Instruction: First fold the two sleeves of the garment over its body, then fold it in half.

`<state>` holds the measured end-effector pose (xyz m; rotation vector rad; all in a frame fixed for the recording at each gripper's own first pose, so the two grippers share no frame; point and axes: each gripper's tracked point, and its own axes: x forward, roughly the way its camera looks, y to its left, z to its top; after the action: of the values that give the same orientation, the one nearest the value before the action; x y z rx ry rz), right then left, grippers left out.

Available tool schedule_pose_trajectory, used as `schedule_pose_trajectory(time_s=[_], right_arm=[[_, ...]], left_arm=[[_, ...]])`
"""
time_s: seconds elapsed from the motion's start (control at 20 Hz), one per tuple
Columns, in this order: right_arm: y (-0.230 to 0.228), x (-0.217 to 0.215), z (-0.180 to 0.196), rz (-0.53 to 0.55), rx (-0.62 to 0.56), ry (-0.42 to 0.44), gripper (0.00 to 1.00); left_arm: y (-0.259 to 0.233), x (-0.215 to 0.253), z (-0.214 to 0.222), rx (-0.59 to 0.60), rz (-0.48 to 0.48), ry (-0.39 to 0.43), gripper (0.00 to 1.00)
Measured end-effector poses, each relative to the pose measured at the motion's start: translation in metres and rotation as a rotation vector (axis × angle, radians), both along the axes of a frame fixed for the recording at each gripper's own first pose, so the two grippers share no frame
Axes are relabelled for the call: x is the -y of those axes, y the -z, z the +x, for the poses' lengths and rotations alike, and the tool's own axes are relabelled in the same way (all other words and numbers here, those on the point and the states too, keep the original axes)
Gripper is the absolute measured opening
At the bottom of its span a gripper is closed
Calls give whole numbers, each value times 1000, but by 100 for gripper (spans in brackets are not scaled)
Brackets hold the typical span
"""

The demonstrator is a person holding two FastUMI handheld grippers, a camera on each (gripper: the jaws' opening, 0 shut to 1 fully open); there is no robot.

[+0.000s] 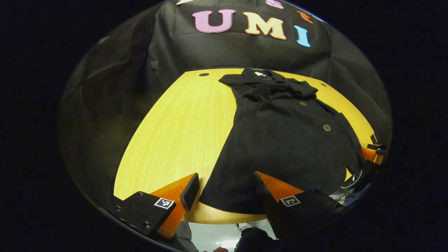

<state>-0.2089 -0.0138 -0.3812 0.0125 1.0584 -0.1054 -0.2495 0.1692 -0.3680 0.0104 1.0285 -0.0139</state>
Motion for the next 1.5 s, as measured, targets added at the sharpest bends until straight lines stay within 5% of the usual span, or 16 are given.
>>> schedule_pose_trajectory(time_s=[0.15, 0.3, 0.35, 0.5, 0.6, 0.7, 1.05, 1.5], right_arm=[[11, -3, -8, 7, -50, -17, 99], [10, -9, -5, 53, -42, -44, 93], [12, -15, -4, 68, -43, -69, 73], [14, -24, 1, 114, -51, -110, 14], [14, -23, 2, 148, -54, -125, 6], [15, -22, 3, 182, -59, -130, 6], [-27, -32, 21, 229, 57, -212, 6], [-96, -50, 125, 259, 250, -195, 6]], left_arm=[[1, 2, -2, 3, -4, 21, 94], [1, 11, 2, 57, -21, 40, 92], [1, 19, 0, 64, -26, 62, 86], [1, 35, 0, 84, -59, 74, 39], [2, 37, 3, 89, -69, 10, 7], [4, 36, 1, 64, -63, -41, 0], [-22, 47, 13, 57, -73, -123, 0], [-74, 61, 106, 206, -169, -137, 0]])
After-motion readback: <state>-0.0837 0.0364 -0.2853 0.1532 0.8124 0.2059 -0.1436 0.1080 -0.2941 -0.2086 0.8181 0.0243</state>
